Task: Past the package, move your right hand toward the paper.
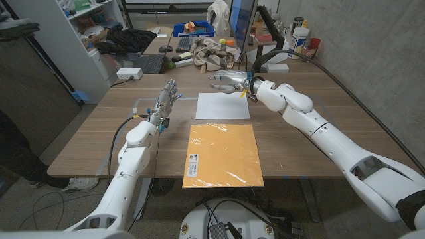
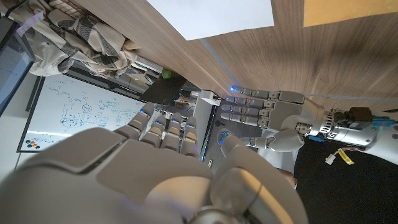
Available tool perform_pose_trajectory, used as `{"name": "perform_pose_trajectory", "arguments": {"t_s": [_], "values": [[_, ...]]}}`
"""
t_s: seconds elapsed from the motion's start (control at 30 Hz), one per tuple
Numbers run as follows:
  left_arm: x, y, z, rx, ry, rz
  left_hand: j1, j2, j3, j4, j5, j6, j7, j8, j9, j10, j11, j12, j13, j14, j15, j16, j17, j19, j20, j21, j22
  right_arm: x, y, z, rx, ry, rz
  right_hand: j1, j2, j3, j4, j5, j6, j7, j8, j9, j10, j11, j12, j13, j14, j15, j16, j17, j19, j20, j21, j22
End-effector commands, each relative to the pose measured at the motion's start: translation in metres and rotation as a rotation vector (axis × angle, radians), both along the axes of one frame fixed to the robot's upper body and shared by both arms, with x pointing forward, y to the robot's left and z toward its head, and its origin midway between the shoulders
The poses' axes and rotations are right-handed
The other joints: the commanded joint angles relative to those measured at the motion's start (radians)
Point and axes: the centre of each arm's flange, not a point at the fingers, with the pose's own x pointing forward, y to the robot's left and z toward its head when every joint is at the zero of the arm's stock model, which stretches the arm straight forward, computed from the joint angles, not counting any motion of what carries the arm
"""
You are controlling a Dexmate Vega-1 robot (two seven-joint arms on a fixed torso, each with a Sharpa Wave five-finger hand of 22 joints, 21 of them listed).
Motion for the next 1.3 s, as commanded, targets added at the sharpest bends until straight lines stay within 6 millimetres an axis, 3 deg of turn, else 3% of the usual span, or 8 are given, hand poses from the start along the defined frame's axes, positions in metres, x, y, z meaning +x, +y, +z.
{"name": "perform_pose_trajectory", "arguments": {"t_s": [0.03, 1.3], "values": [[-0.002, 0.001, -0.001, 0.005, -0.001, 0.004, 0.003, 0.100, -0.005, 0.001, 0.002, -0.085, -0.001, 0.003, 0.005, -0.085, -0.002, 0.005, 0.001, -0.129, -0.025, 0.005, 0.004, -0.133, -0.031, -0.003, 0.004, 0.005, 0.006, -0.002, -0.030, 0.009, -0.021, 0.009, 0.040, 0.000, -0.007, 0.000, 0.001, -0.006, 0.002, 0.002, 0.000, -0.001, -0.003, 0.003, -0.004, -0.027, 0.001, 0.003, -0.004, -0.078, -0.002, 0.004], [-0.002, 0.003, -0.007, 0.005, 0.011, 0.012, 0.002, 0.100, -0.008, 0.001, 0.004, -0.085, -0.002, 0.003, 0.005, -0.085, -0.002, 0.006, 0.001, -0.129, -0.025, 0.005, 0.004, -0.131, -0.031, -0.003, 0.004, 0.025, 0.019, -0.007, -0.119, 0.036, -0.082, 0.010, 0.042, -0.005, -0.006, 0.000, 0.000, -0.008, 0.001, 0.002, -0.002, -0.002, -0.003, 0.003, -0.006, -0.029, 0.002, 0.003, -0.003, -0.075, -0.011, 0.004]]}}
